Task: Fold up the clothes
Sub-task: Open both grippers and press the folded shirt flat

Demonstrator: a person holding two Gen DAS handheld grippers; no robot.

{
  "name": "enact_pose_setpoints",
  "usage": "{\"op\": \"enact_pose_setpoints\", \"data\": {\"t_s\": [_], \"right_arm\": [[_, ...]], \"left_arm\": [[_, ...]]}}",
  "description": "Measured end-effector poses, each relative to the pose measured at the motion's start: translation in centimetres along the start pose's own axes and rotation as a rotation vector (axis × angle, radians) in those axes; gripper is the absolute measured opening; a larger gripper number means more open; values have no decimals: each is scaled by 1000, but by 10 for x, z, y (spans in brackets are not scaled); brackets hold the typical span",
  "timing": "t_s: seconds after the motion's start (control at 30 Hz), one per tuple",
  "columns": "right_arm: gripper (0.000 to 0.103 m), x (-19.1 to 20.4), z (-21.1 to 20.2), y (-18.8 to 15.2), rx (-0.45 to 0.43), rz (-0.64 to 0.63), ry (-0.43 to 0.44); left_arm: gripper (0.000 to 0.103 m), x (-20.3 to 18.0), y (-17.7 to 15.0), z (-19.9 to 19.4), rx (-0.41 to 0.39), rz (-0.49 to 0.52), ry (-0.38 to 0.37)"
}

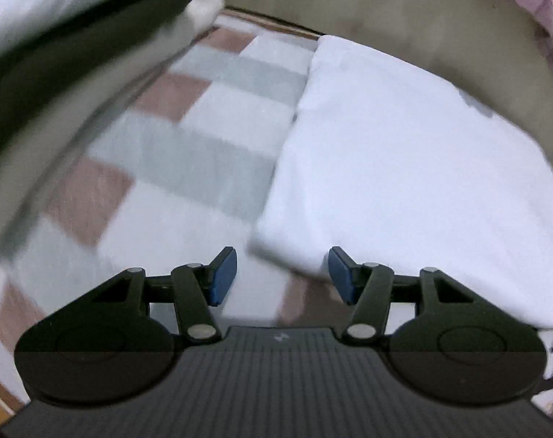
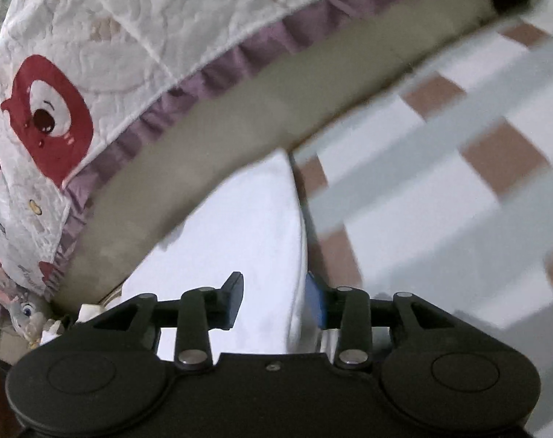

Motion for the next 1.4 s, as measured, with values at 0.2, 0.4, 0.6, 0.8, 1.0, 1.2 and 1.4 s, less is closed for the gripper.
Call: {"op": "enact_pose_setpoints", "data": {"t_s": [0.2,0.4,0.6,0.8,1.0,1.2,1.4], "right_arm": [[49,-10,10,-49,34,124,-29],[61,-23,35,-52,-21,166,-43],[42,-29,48,-57,-126,161,-64],[13,-36,36,-62,-227,108,-218],[0,-49,23,-60,-236,144,-279],[30,-42,14,-77,-165,262,-95],[50,-44,17,-103,-194,347,-32]], "left_arm": [[56,3,-14,1,58,-179,-212],[63,-8,-13,15,21,-244,-293],[63,-27,-10,16,-51,-155,-210],[63,-30,-12,14,-40,-77,-130],[63,-26,-22,4,-4,-29,5],[65,6,-25,-1,20,-190,-106],[66,49,-35,15,94,-564,-410]]}}
Point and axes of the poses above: each gripper's, at about its wrist camera, not at the fingertips, and z roughly the way its jaws point, x to its left, y to its top, the point moved 2 cm from there along z, roughly the way its jaws point, and after that the axes turned 7 degrees about y, right-handed, at the moved point
